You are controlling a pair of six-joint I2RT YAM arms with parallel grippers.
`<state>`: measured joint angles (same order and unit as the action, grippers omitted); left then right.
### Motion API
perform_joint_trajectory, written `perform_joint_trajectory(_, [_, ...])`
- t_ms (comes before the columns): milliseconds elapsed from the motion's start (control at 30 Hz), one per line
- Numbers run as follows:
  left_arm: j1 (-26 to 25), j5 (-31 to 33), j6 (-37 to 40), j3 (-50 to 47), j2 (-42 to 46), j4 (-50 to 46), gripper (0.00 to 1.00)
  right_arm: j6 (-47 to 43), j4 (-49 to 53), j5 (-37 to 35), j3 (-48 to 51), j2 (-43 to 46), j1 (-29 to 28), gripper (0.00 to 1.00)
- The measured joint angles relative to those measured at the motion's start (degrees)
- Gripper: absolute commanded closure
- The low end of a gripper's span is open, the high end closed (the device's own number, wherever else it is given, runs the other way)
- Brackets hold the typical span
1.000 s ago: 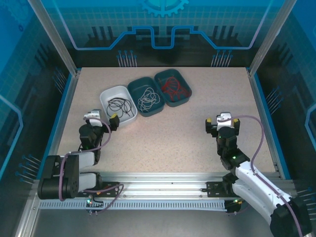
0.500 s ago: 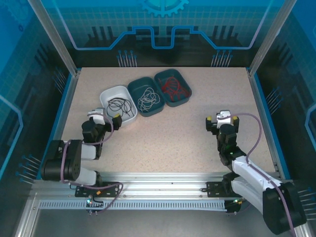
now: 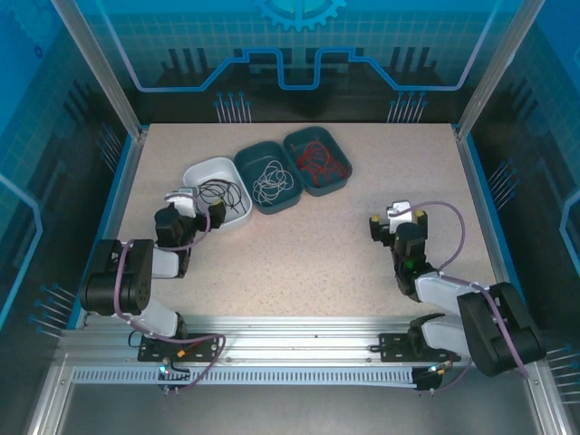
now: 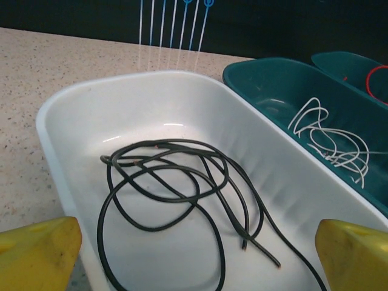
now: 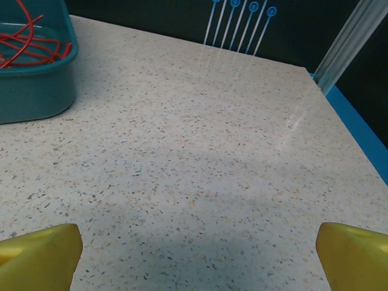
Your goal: Untangle the cables
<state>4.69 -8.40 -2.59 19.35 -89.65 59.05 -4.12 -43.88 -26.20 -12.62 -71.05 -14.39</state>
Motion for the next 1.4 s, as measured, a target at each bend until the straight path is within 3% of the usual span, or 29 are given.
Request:
perform_joint_trajectory(333, [-0.7, 1.75, 0.04, 0.39, 0.02, -2.49, 0.01, -2.03, -10.01, 4.83, -4.39, -12.55, 0.94, 0.0])
perform_joint_trajectory(567, [-0.74, 2.12, 0.04, 0.44, 0.02, -2.67, 0.01, 0.74, -16.68, 6.95, -3.52, -16.57, 5.14, 0.0])
perform_joint_trajectory(733, [-0.74, 2.14, 0.07, 0.44, 0.02, -2.69, 0.01, 2.84, -12.44, 7.72, -5.97, -17.46, 6.62, 0.0])
perform_joint_trajectory(1100, [-0.76, 2.19, 0.07, 0.44, 0.02, -2.69, 0.01, 3.72, -7.67, 23.71, -9.25, -17.46, 11.47, 0.0])
perform_joint_trajectory(1400, [-0.92, 2.6, 0.2, 0.5, 0.02, -2.95, 0.01, 3.72, -7.06, 26.47, -9.25, -17.46, 11.47, 0.0])
